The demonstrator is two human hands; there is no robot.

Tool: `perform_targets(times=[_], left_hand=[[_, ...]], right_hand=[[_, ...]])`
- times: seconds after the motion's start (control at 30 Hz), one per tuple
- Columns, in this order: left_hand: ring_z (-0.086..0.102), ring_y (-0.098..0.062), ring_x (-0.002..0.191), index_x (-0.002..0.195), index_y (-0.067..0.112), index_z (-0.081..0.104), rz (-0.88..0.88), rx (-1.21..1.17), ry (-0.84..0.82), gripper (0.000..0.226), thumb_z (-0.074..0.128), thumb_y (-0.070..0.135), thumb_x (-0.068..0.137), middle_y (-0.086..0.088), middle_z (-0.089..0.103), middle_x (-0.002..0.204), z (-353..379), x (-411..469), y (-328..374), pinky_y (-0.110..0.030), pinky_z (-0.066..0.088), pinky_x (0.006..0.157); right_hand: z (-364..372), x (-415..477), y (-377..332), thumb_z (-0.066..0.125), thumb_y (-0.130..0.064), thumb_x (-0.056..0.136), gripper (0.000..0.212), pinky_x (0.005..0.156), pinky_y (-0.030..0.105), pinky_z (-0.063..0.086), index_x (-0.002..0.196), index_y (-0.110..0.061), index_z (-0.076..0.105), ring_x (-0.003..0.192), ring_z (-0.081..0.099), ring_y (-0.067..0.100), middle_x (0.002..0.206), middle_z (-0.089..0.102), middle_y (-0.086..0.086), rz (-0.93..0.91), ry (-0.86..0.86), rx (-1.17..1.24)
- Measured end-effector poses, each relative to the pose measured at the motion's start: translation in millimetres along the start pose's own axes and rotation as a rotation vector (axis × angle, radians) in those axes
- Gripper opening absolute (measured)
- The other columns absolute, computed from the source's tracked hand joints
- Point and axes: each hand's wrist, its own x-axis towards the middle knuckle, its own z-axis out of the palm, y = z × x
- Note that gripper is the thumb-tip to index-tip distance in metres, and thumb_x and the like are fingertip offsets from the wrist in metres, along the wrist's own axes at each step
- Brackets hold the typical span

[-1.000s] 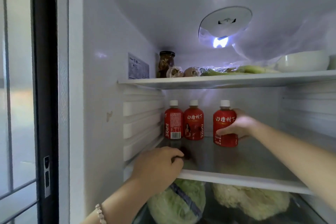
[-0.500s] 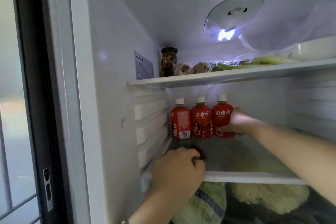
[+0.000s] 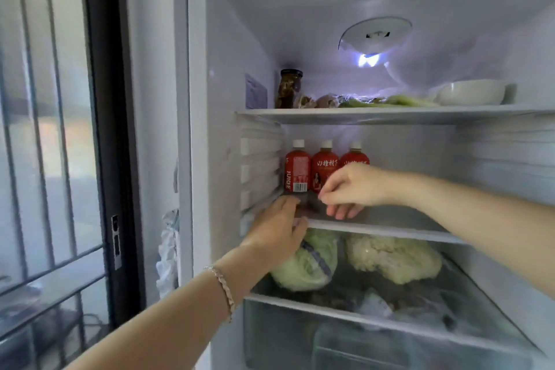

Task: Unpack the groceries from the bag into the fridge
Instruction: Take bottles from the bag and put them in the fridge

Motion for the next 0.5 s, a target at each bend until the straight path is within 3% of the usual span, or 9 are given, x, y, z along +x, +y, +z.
perform_targets(times=[0.13, 0.27, 0.33, 0.4, 0.43, 0.5], left_hand=[[0.041, -0.028, 0.125, 0.137, 0.02, 0.036, -0.123, 0.147, -0.052, 0.044, 0.042, 0.028, 0.094, -0.001, 0.035, 0.142, -22, -79, 13, -0.034, 0.032, 0.103], [0.056, -0.025, 0.107, 0.124, 0.021, 0.049, -0.361, 0.163, -0.179, 0.031, 0.041, 0.029, 0.095, 0.0, 0.056, 0.124, -44, -190, 9, -0.034, 0.045, 0.091], [0.055, -0.027, 0.112, 0.119, 0.011, 0.055, -0.529, 0.115, -0.294, 0.028, 0.04, 0.02, 0.097, -0.006, 0.059, 0.121, -55, -251, 9, -0.033, 0.044, 0.089], [0.051, -0.032, 0.118, 0.12, 0.0, 0.054, -0.717, 0.223, -0.52, 0.028, 0.042, 0.011, 0.097, -0.014, 0.059, 0.124, -68, -321, 9, -0.034, 0.041, 0.093], [0.052, -0.032, 0.118, 0.119, -0.001, 0.055, -0.833, 0.263, -0.602, 0.028, 0.045, 0.012, 0.096, -0.015, 0.059, 0.123, -76, -358, 8, -0.032, 0.042, 0.089], [0.058, -0.029, 0.109, 0.111, 0.002, 0.061, -1.04, 0.234, -0.564, 0.026, 0.046, 0.017, 0.095, -0.016, 0.061, 0.12, -99, -436, 8, -0.022, 0.043, 0.068]], right_hand=[[43, -45, -14, 0.057, -0.018, 0.092, 0.008, 0.068, 0.025, 0.053, 0.085, -0.017, 0.062, 0.065, 0.063, 0.011, 0.079, 0.068, 0.001, -0.069, -0.21, -0.054], [122, -84, -20, 0.056, -0.023, 0.091, 0.007, 0.065, 0.021, 0.052, 0.088, -0.019, 0.061, 0.071, 0.064, 0.011, 0.086, 0.067, 0.0, -0.105, -0.568, -0.304], [166, -108, -34, 0.055, -0.026, 0.091, 0.015, 0.063, 0.02, 0.051, 0.1, -0.017, 0.062, 0.073, 0.063, 0.01, 0.087, 0.066, -0.001, -0.178, -0.678, -0.404], [213, -136, -58, 0.054, -0.027, 0.091, 0.024, 0.064, 0.019, 0.05, 0.11, -0.014, 0.06, 0.073, 0.063, 0.008, 0.086, 0.064, -0.003, -0.262, -0.781, -0.449], [236, -154, -72, 0.053, -0.027, 0.091, 0.025, 0.064, 0.019, 0.049, 0.11, -0.014, 0.06, 0.074, 0.062, 0.009, 0.086, 0.064, -0.002, -0.313, -0.82, -0.462], [282, -192, -101, 0.053, -0.024, 0.089, 0.023, 0.059, 0.018, 0.046, 0.106, -0.012, 0.064, 0.071, 0.06, 0.013, 0.085, 0.063, 0.0, -0.429, -0.88, -0.48]])
